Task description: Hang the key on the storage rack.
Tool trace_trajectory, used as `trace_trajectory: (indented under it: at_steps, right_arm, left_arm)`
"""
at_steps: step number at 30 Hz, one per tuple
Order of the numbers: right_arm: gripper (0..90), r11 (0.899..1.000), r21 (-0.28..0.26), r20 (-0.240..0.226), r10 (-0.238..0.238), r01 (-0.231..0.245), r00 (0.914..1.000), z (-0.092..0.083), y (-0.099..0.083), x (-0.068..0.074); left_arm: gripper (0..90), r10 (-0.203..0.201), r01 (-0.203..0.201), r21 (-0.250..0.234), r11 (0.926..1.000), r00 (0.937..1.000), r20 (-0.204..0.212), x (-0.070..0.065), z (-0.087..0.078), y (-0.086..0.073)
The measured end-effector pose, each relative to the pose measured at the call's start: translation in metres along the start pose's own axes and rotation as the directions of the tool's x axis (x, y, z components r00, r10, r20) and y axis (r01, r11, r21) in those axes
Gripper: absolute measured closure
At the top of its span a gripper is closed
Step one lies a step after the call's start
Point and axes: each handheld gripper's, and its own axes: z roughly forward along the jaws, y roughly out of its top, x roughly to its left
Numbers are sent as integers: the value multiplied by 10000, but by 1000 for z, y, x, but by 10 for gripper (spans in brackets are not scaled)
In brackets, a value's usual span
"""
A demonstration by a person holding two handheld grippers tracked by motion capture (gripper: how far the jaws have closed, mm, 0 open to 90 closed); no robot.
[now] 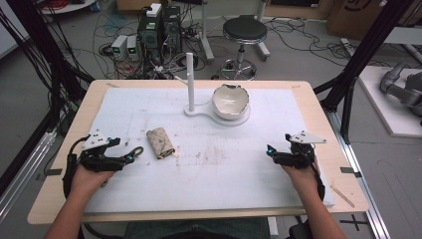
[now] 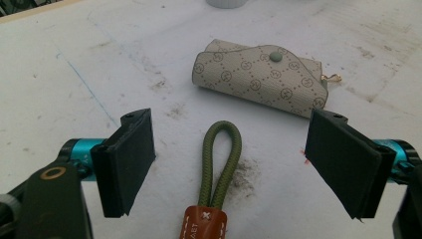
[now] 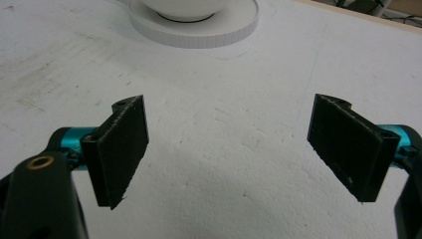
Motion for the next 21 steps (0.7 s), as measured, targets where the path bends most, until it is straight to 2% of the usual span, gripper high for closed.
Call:
trace_trajectory:
  at_steps: [11, 16, 18, 21]
  right_arm:
    - [166, 9999, -13, -147, -129, 128, 9998, 7, 4, 3]
    - [166, 9998, 18, -235, -205, 206, 9995, 11, 6, 6]
    - [166, 9997, 70, -255, -219, 221, 9994, 13, 7, 6]
    - [166, 9997, 55, -297, -242, 244, 9993, 14, 7, 7]
  left_arm:
    - [197, -169, 175, 229, 9996, 9996, -239, 4, -9, -9]
    - [197, -133, 153, 616, 9980, 9993, -336, 9, -11, -16]
    - [197, -106, 143, 941, 9955, 9991, -398, 11, -10, -20]
    - [205, -91, 138, 1167, 9931, 9991, -409, 13, -9, -23]
